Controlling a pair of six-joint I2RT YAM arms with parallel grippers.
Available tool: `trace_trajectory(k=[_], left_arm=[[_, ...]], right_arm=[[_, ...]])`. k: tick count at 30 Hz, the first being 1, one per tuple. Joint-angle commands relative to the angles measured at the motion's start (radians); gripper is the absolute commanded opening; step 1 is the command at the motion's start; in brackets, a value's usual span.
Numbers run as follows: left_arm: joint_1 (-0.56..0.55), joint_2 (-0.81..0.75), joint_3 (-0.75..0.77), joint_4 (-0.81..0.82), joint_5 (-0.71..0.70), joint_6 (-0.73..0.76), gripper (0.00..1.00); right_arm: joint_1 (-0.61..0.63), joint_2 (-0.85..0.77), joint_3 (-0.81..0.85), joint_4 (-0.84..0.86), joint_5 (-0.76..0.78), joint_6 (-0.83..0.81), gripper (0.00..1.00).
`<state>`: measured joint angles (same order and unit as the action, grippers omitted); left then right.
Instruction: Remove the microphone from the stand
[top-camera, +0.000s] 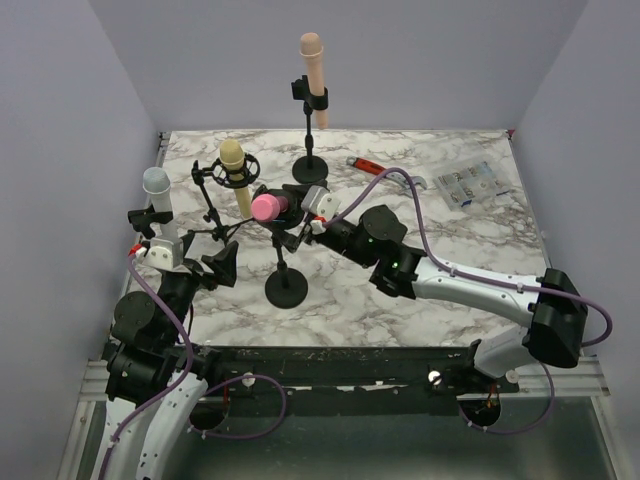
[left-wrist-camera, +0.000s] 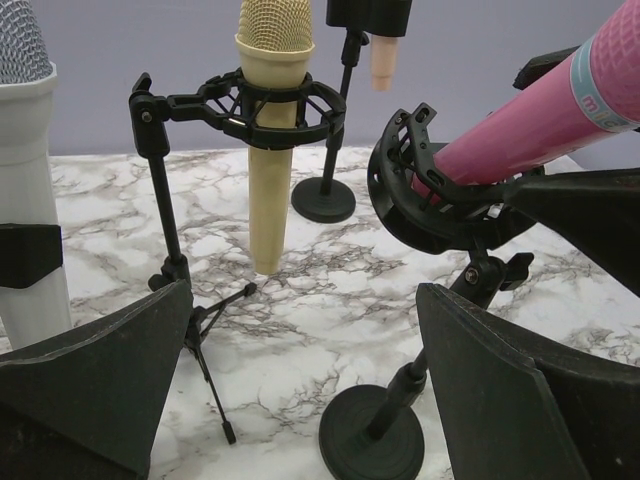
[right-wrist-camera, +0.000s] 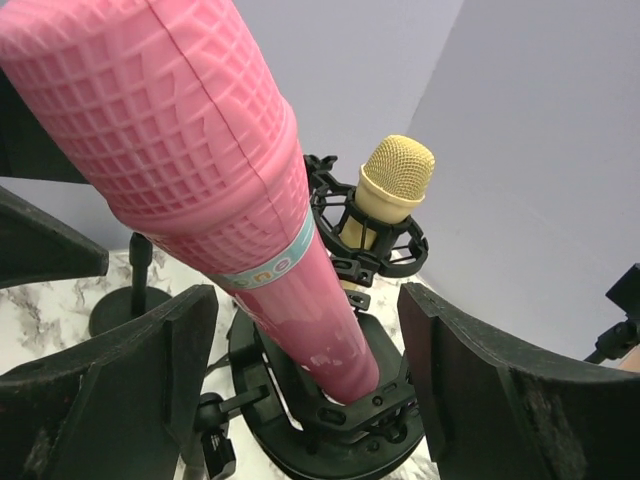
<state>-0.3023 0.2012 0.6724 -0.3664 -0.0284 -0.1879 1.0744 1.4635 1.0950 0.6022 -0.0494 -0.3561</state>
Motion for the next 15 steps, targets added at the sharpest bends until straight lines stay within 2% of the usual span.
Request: trace_trajectory(k=[1,10,15], left_arm=[[0.005,-0.009,-0.007,0.02,0.022,0.008,0.99],[0.006,-0.008,-0.008,0.021,0.016,0.01,0.99],[0.006,-0.003,-0.008,0.022,0.015,0.011,0.99]], right_arm=[[0.006,0.022,0.035,0.088,0.036,-0.031,0.79],[0.006,0.057,0.055,0.114,0.044,-0.067,0.72],[0.006,0.077,0.054,0.142,0.044,-0.082,0.64]])
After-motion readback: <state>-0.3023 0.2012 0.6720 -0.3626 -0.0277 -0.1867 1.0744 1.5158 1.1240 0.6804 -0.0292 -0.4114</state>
